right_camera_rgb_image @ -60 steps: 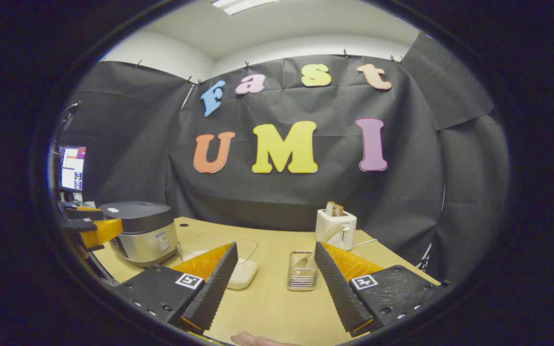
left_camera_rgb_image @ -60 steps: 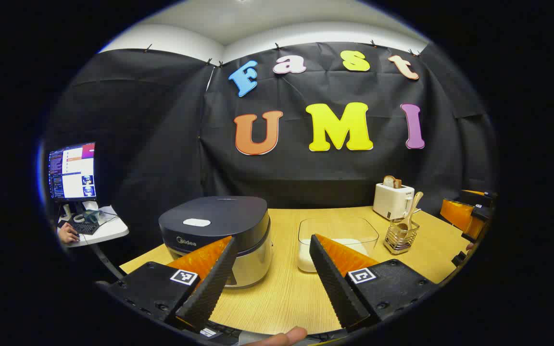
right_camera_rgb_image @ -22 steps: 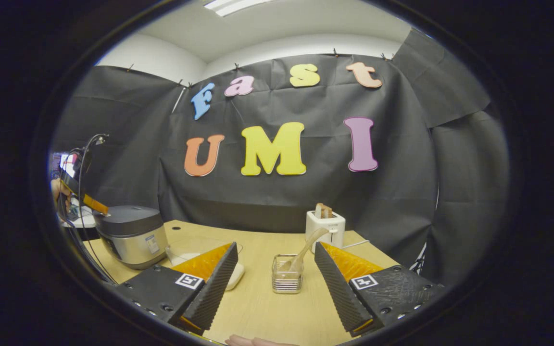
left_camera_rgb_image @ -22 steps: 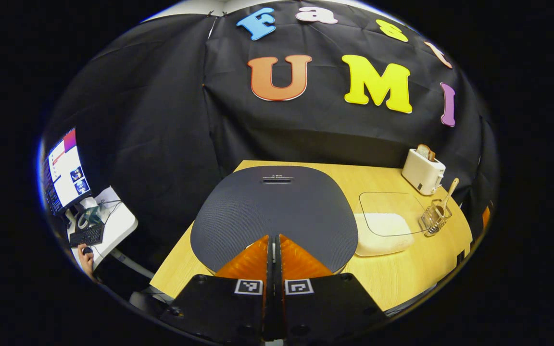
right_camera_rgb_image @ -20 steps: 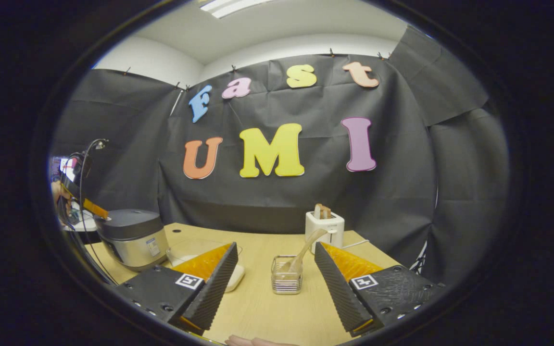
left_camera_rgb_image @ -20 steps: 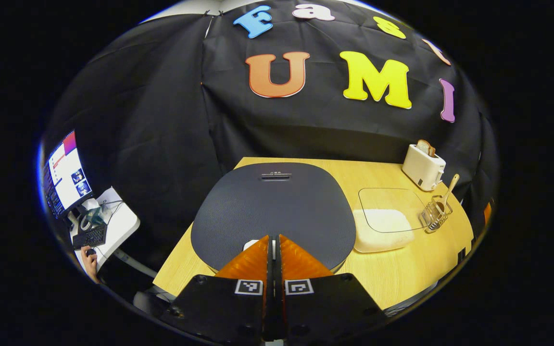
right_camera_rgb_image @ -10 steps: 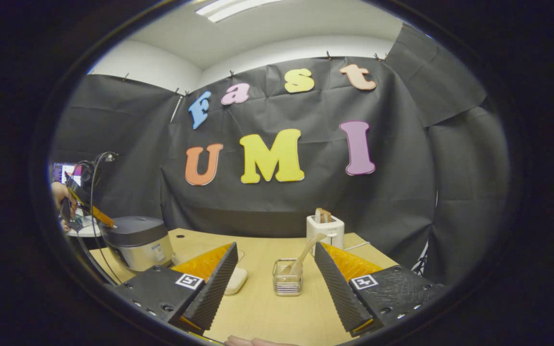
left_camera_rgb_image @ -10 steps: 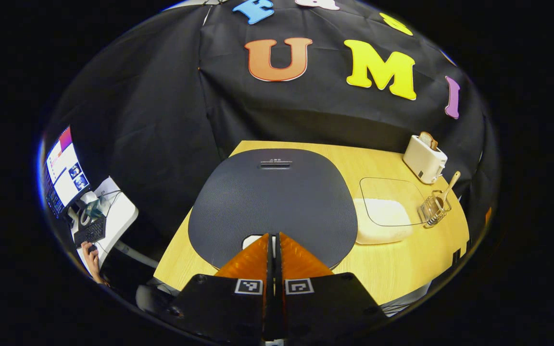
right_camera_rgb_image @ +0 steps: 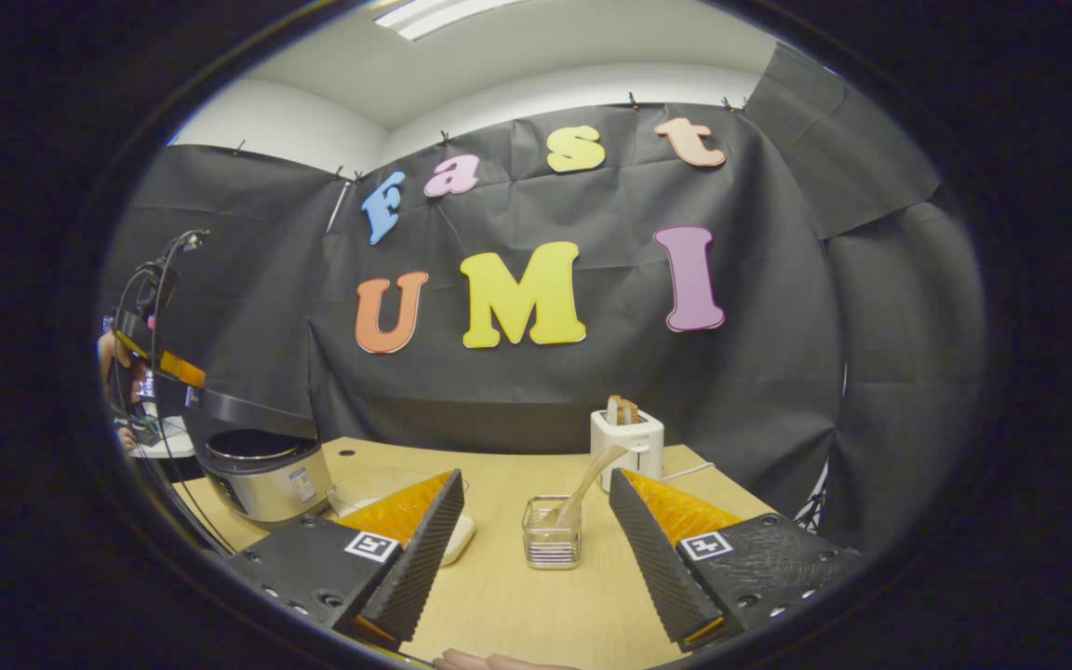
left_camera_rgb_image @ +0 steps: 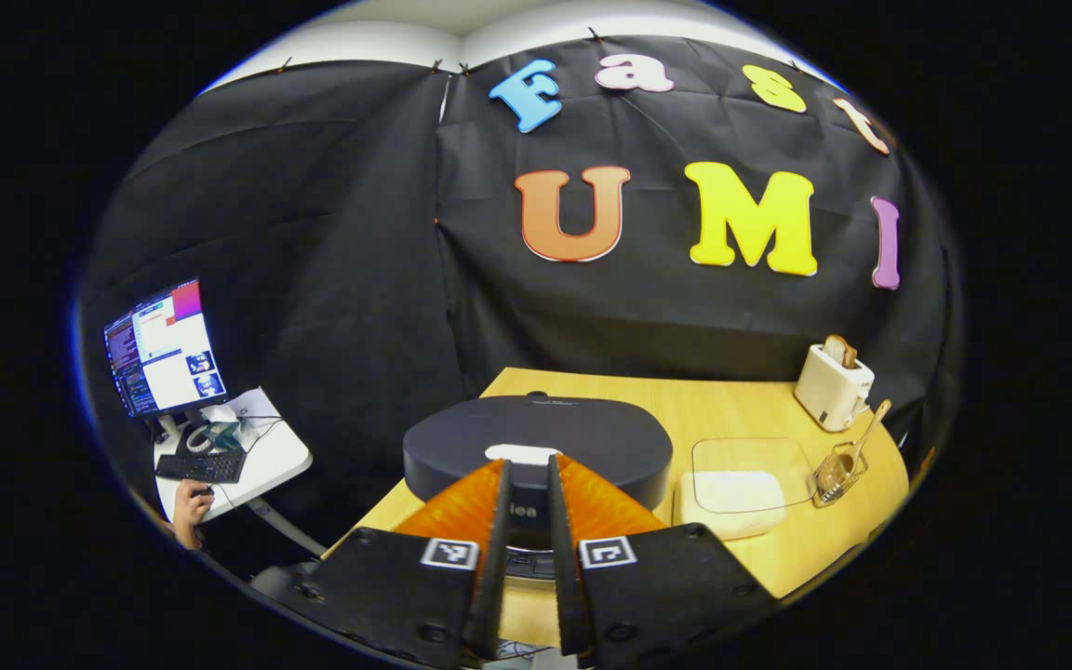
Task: Close the left gripper, press the button to open the rice cooker; take a wooden spoon from the chopstick holder with the right hand, scoop a spoonful of rice and pour it into the rice cooker, then put the wooden spoon back into the chopstick holder.
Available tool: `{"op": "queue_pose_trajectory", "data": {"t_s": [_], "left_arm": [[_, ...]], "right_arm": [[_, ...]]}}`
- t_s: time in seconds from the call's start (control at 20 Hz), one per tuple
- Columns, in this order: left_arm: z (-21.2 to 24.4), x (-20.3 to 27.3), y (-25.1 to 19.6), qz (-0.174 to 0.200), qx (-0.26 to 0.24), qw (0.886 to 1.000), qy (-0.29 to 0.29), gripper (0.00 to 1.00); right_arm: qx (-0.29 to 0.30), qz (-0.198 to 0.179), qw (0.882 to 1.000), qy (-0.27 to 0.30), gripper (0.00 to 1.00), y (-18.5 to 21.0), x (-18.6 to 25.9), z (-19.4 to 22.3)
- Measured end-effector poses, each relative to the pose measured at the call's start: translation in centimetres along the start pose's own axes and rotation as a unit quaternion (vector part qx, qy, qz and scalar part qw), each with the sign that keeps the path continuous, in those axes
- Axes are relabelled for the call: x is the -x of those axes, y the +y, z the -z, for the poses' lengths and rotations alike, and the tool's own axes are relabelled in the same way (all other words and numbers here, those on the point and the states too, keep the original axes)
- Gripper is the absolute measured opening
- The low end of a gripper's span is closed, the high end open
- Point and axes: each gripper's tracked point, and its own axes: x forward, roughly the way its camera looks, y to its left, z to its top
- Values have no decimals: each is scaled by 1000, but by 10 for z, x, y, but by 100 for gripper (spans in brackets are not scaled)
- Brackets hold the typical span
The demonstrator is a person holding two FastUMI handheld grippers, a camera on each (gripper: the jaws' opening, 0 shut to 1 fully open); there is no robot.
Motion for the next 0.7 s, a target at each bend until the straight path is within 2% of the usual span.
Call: {"op": "queue_pose_trajectory", "data": {"t_s": [0.05,0.1,0.25,0.35,0.45,0.5,0.55,0.7], "left_arm": [[-2,8,-9,7,6,1000,-9,35],[-5,14,-11,8,3,1000,-22,55],[-3,28,-12,-11,-21,997,-67,100],[11,36,-25,-6,-27,996,-81,100],[25,44,-40,11,-23,995,-92,100],[33,47,-45,17,-22,995,-97,100],[39,51,-49,22,-18,994,-103,100],[59,58,-64,40,-14,993,-112,100]], "right_arm": [[4,3,1000,0,92,-2,-1,1],[7,7,1000,1,94,-3,-4,3],[13,33,999,10,92,-11,-17,14],[14,30,999,31,94,-5,-26,32],[2,32,998,48,92,-7,-37,44],[-9,37,998,58,95,-10,-43,52],[-24,45,997,65,92,-13,-50,59],[-47,56,993,95,95,-19,-83,78]]}}
